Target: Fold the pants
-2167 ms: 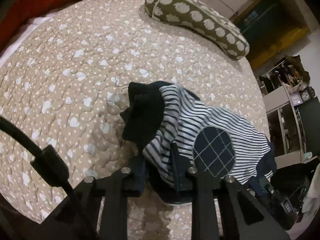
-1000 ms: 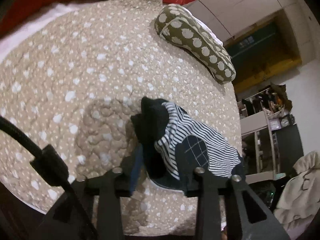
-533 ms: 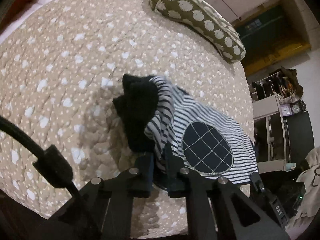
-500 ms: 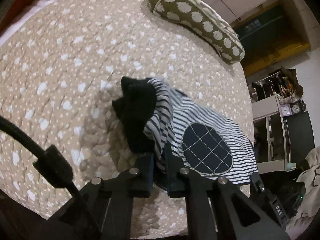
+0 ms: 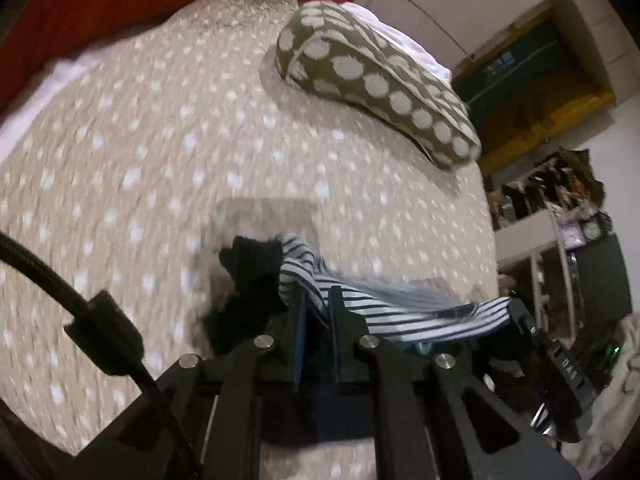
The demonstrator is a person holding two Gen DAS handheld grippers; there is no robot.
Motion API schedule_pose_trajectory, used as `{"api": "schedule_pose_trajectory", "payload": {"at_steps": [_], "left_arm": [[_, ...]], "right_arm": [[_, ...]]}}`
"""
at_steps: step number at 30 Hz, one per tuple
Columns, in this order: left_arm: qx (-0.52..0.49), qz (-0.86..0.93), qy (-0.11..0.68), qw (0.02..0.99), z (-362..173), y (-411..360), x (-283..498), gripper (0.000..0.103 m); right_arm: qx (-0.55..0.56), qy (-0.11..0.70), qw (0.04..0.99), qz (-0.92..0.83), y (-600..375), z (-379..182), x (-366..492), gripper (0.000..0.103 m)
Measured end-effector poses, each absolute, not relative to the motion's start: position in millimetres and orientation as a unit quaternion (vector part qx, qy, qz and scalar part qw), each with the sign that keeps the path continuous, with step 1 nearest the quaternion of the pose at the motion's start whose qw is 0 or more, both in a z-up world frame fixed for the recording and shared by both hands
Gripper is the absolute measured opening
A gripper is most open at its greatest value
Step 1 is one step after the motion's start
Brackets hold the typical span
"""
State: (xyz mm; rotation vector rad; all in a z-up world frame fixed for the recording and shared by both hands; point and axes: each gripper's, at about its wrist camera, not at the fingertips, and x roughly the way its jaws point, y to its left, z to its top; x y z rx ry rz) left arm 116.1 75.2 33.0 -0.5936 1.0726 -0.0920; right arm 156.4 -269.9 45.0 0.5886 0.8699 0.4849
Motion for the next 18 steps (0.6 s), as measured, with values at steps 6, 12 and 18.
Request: {"api": "schedule_pose_trajectory", "payload": {"at_steps": [6,12,18], "left_arm": [[-0.277,-0.011,0.488,0.828,22,82,182,0.011],[-0.299,-0.029,0.459,0.836,37,113,177,0.04],[-0.277,-0.044,0.471,0.836,29,125,126,0.053]], "right_arm": [[0.242,0.438,0.846,0.183,-255,24,243,0.005],[0.258,0.423,0.855,0.151,-293,20,260,0.066],[0.261,0.404,0.867,0.134,-355,32,206,0.077]]}}
